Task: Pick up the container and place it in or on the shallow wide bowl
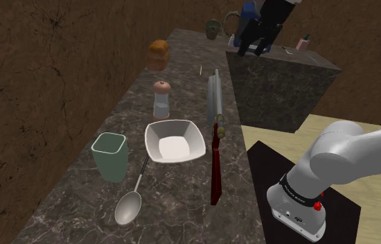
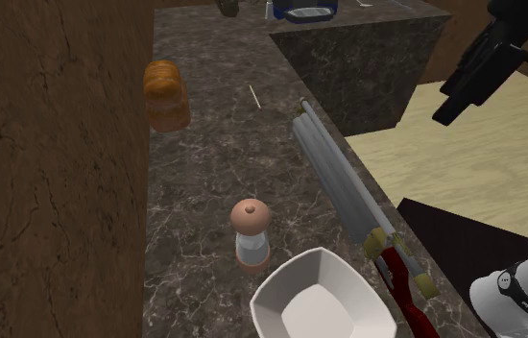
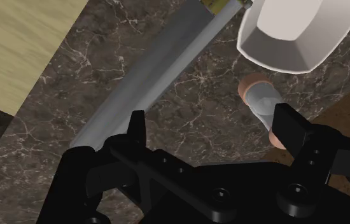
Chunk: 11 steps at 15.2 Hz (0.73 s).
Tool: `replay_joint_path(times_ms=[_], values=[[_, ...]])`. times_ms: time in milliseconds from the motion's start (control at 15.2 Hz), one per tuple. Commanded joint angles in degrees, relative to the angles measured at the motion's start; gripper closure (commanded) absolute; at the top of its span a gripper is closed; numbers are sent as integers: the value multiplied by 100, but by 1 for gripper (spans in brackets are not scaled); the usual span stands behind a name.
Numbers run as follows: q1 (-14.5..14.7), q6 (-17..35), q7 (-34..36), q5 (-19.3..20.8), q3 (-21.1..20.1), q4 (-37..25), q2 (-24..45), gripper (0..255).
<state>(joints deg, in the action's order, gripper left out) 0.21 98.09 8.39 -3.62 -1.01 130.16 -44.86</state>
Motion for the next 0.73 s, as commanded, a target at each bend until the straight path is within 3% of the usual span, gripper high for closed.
replay_joint_path(times_ms=[0, 660], values=[[0, 0, 0, 0, 0, 0, 0, 0], [91, 772, 795, -10, -789, -879, 2022, 0]])
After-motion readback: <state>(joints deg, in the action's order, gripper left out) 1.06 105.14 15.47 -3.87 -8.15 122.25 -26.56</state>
